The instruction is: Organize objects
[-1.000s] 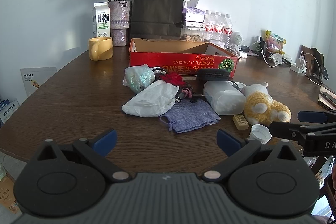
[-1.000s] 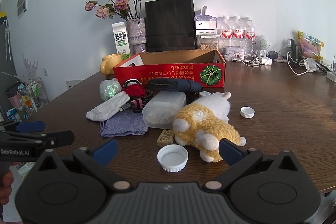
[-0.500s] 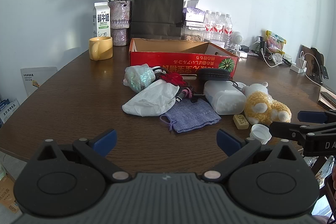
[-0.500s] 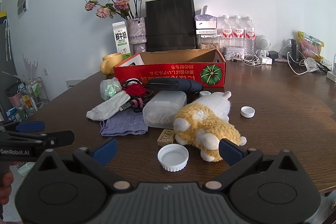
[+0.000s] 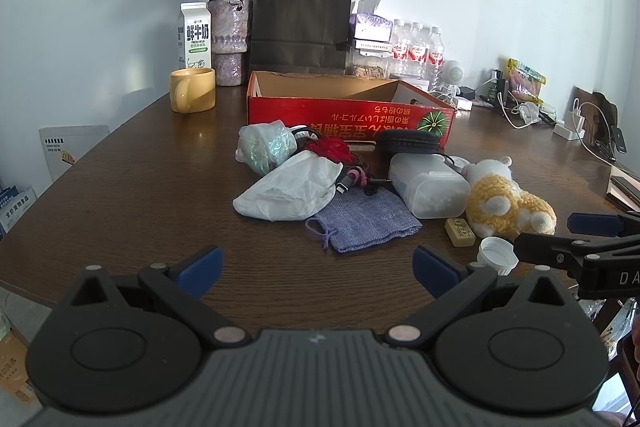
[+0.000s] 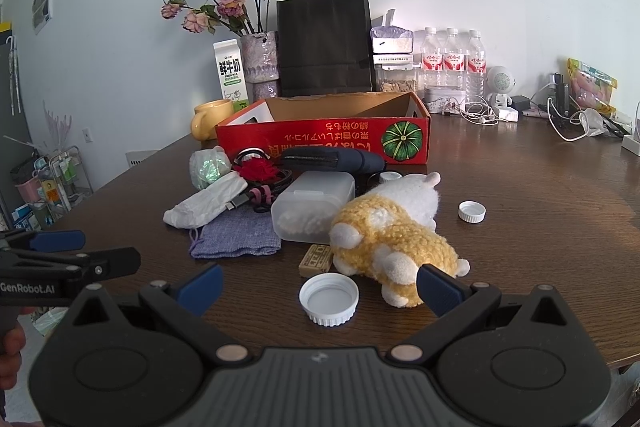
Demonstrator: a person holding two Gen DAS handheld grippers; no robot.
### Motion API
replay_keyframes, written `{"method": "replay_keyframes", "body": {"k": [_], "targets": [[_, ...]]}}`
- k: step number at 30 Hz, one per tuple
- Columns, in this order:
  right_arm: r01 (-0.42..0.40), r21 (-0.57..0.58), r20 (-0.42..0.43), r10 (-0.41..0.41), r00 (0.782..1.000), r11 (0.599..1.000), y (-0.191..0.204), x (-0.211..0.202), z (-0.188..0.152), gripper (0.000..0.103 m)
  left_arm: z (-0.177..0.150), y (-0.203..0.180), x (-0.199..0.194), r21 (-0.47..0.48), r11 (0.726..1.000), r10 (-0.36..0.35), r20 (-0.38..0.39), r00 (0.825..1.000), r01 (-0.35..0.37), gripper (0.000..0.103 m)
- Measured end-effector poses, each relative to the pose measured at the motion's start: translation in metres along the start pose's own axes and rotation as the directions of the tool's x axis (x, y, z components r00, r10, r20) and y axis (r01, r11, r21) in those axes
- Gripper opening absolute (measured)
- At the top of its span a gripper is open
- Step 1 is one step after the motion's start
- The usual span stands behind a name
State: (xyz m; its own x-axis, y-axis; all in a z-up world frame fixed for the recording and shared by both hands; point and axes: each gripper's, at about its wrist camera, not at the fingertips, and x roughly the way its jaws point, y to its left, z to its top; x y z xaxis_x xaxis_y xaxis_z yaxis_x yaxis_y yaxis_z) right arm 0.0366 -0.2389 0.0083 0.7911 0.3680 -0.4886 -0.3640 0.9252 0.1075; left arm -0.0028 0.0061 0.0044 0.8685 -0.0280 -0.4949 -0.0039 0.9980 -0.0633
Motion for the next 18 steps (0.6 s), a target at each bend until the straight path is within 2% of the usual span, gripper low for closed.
{"method": "replay_keyframes", "body": {"k": [18], "targets": [[0.061, 0.016, -0.01, -0.061, 0.998, 0.998, -0.017, 0.027, 0.009, 0.103, 0.013, 0.006, 0.03, -0.009, 1.0, 0.016, -0.025, 1.0, -0.016, 0.103]]}}
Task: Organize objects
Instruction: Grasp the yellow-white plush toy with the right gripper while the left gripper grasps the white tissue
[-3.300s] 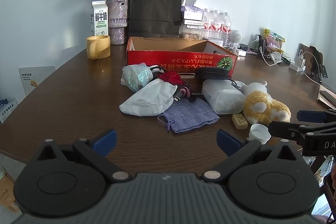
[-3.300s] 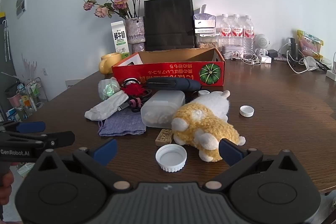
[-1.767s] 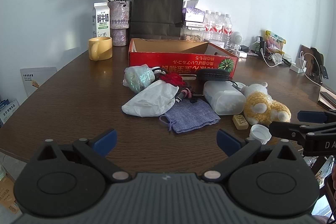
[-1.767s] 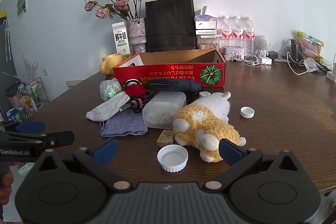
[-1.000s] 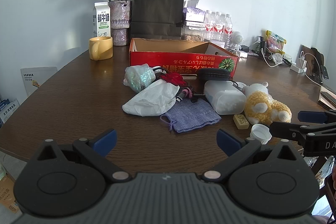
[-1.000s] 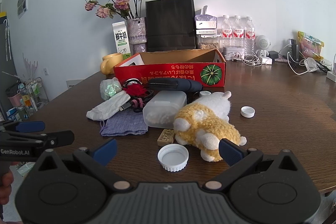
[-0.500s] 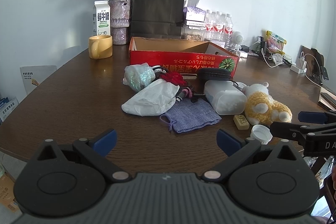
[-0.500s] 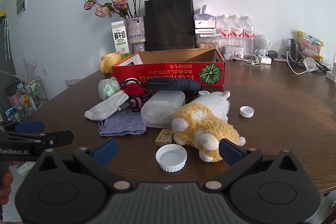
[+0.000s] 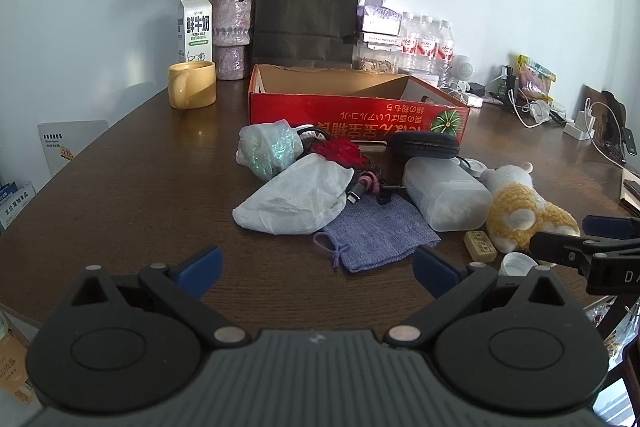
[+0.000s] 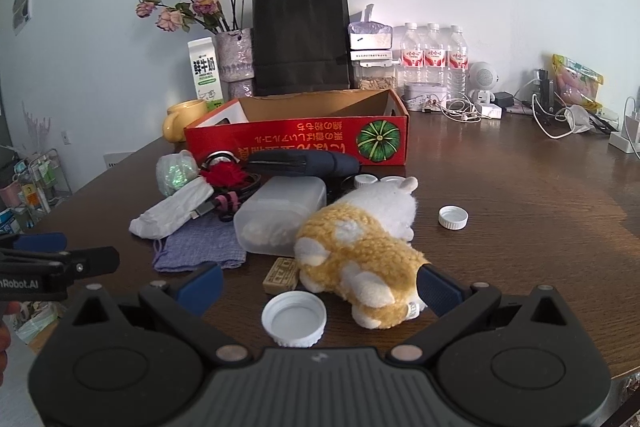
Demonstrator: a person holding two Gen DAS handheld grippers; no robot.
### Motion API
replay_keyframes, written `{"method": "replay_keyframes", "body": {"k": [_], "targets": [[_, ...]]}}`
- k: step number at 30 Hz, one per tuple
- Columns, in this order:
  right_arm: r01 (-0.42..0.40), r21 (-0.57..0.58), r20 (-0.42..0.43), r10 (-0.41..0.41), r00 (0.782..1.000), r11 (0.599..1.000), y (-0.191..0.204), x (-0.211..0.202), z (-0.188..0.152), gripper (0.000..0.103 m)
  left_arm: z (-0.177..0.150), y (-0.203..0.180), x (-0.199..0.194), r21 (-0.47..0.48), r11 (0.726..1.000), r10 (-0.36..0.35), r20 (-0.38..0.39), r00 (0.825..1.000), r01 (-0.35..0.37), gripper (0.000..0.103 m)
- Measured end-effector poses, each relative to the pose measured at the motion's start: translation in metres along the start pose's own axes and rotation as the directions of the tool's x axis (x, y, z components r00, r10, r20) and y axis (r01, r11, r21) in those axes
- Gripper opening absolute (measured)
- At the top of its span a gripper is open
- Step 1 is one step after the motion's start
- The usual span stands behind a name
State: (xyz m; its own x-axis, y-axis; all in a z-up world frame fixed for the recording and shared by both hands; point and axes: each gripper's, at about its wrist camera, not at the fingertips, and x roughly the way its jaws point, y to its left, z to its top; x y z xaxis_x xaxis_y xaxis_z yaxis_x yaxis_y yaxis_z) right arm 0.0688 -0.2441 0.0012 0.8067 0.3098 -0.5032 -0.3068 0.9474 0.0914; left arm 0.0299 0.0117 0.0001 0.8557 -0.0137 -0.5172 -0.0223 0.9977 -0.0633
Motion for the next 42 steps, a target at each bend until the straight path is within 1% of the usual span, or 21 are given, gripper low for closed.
{"method": "replay_keyframes", "body": {"k": [14, 22, 27, 30, 33, 35, 37, 39, 42], "targets": [[0.07, -0.004, -0.023, -0.07, 0.997, 0.998, -0.013, 0.044, 0.007, 0.103, 0.014, 0.01, 0.047, -0.01, 1.0, 0.027, -0.054, 0.998, -0.028, 0.103], [0.059, -0.033, -0.066, -0.061, 0.996, 0.998, -0.024, 0.071, 0.008, 0.103, 0.024, 0.015, 0.078, -0.004, 0.998, 0.06, -0.086, 0.995, -0.06, 0.103], [0.012, -0.041, -0.081, -0.016, 0.997, 0.999, -0.031, 0.083, 0.011, 0.103, 0.027, 0.017, 0.095, 0.02, 0.997, 0.071, -0.106, 0.992, -0.069, 0.103], [-0.018, -0.062, -0.089, 0.012, 0.996, 0.998, -0.036, 0.088, 0.015, 0.103, 0.03, 0.017, 0.101, 0.046, 0.996, 0.08, -0.095, 0.992, -0.076, 0.103], [-0.047, -0.085, -0.095, 0.039, 0.995, 0.995, -0.039, 0.091, 0.018, 0.103, 0.033, 0.017, 0.105, 0.081, 0.995, 0.071, -0.09, 0.993, -0.064, 0.103], [-0.065, -0.094, -0.094, 0.056, 0.994, 0.993, -0.041, 0.091, 0.019, 0.1, 0.034, 0.017, 0.109, 0.099, 0.994, 0.057, -0.098, 0.993, -0.048, 0.103], [-0.091, -0.096, -0.098, 0.081, 0.992, 0.991, -0.043, 0.091, 0.019, 0.092, 0.036, 0.019, 0.114, 0.1, 0.994, 0.049, -0.107, 0.993, -0.038, 0.103], [-0.113, -0.102, -0.1, 0.103, 0.99, 0.988, -0.043, 0.089, 0.019, 0.086, 0.036, 0.02, 0.118, 0.099, 0.995, 0.039, -0.115, 0.993, -0.028, 0.103], [-0.123, -0.109, -0.101, 0.112, 0.989, 0.986, -0.043, 0.088, 0.018, 0.084, 0.036, 0.023, 0.122, 0.091, 0.996, 0.018, -0.126, 0.992, -0.006, 0.103]]}}
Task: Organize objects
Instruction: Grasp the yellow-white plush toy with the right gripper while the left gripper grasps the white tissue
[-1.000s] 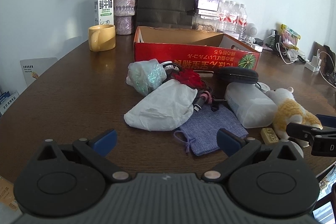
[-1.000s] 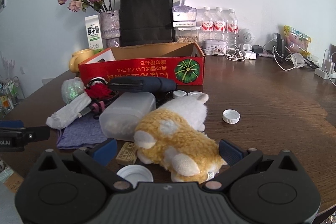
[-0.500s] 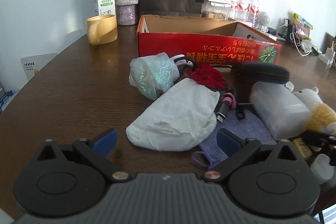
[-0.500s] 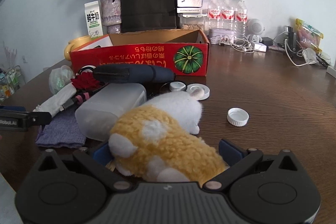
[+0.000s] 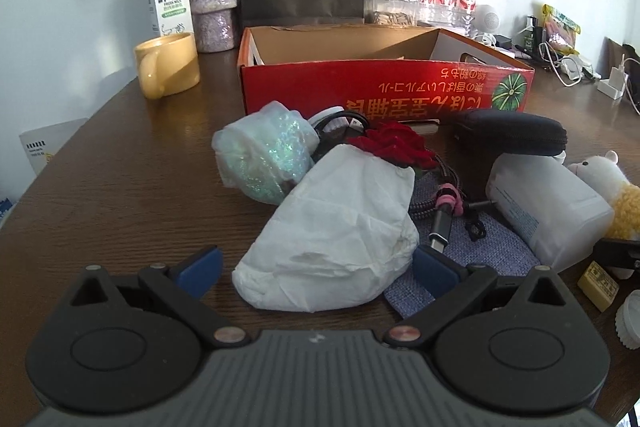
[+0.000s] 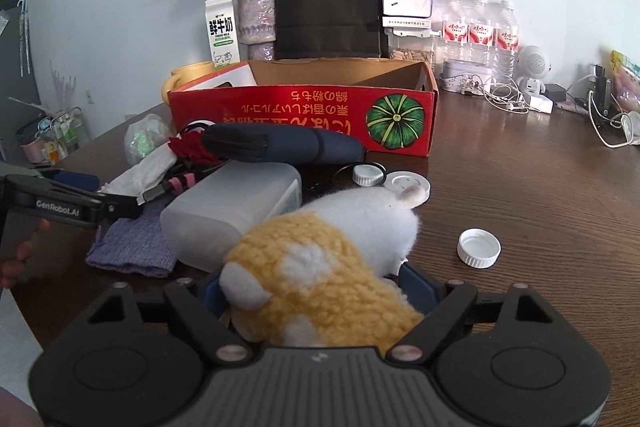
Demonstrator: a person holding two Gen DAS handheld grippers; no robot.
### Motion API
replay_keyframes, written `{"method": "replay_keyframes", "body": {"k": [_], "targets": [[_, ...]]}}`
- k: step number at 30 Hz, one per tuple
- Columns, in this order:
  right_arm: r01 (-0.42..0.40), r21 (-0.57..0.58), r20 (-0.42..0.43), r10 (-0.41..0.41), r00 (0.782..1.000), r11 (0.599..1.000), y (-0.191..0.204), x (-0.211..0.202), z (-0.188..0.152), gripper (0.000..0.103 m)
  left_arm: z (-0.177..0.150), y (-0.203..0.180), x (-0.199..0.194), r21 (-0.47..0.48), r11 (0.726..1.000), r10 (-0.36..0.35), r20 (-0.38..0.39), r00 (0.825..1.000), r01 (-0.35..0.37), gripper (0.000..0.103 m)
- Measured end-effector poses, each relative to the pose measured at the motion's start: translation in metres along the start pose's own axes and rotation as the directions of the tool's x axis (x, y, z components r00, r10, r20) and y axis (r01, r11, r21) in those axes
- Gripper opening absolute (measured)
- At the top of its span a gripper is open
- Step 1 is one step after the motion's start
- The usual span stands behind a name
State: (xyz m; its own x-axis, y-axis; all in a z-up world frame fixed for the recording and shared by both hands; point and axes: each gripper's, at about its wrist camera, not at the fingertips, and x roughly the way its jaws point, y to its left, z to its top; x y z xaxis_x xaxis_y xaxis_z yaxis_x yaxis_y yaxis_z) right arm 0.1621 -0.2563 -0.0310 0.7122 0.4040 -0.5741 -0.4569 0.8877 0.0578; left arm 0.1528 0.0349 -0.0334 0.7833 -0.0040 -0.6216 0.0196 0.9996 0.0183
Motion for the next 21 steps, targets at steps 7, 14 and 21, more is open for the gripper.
{"method": "replay_keyframes", "body": {"k": [7, 14, 21], "targets": [[-0.013, -0.004, 0.011, 0.013, 1.0, 1.0, -0.002, -0.003, -0.002, 0.078, -0.003, 0.002, -0.002, -0.014, 0.999, -0.029, 0.021, 0.999, 0.029, 0.086], [-0.008, 0.006, 0.029, 0.008, 1.0, 1.0, -0.002, -0.008, -0.001, 0.075, -0.006, -0.002, -0.016, 0.032, 0.999, -0.025, 0.073, 0.997, 0.022, 0.07], [0.004, 0.001, 0.061, -0.004, 0.998, 1.0, 0.0, -0.019, 0.001, 0.075, -0.007, -0.002, -0.034, 0.018, 1.0, -0.018, 0.116, 0.993, 0.016, 0.069]]}}
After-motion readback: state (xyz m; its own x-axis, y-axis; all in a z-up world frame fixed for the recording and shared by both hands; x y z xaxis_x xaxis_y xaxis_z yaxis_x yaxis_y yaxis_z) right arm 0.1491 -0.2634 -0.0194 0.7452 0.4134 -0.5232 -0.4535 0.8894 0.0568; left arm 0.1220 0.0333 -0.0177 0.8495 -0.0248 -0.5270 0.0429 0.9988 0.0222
